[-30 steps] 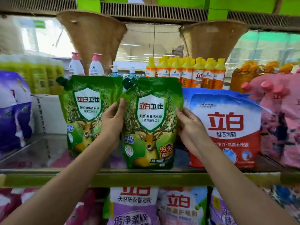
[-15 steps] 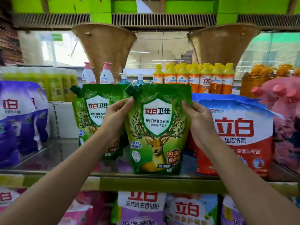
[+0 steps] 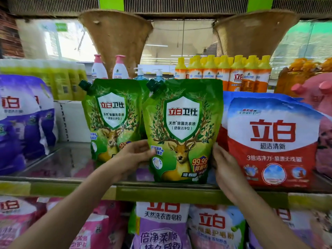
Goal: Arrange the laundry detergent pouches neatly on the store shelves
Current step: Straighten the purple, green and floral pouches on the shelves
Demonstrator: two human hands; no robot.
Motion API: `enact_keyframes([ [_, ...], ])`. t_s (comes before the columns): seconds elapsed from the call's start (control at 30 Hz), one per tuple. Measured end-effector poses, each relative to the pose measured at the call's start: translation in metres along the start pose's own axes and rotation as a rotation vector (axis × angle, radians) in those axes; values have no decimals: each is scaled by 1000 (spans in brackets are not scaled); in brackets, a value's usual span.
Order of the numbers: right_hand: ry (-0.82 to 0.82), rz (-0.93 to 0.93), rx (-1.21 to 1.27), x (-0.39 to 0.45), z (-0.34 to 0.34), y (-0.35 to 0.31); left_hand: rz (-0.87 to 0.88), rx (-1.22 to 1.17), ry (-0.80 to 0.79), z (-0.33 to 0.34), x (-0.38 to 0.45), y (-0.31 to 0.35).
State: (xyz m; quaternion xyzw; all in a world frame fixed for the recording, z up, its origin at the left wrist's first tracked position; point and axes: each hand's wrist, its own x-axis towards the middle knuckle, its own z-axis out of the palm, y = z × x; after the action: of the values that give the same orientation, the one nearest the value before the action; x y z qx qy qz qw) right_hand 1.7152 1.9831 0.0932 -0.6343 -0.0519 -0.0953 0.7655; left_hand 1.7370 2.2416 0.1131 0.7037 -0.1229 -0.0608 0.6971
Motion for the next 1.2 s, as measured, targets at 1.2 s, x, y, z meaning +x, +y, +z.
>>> enact_keyframes([
  [1.2,-82,-636,-716,-76,161,13,86,445,606,-137,-46,-18],
])
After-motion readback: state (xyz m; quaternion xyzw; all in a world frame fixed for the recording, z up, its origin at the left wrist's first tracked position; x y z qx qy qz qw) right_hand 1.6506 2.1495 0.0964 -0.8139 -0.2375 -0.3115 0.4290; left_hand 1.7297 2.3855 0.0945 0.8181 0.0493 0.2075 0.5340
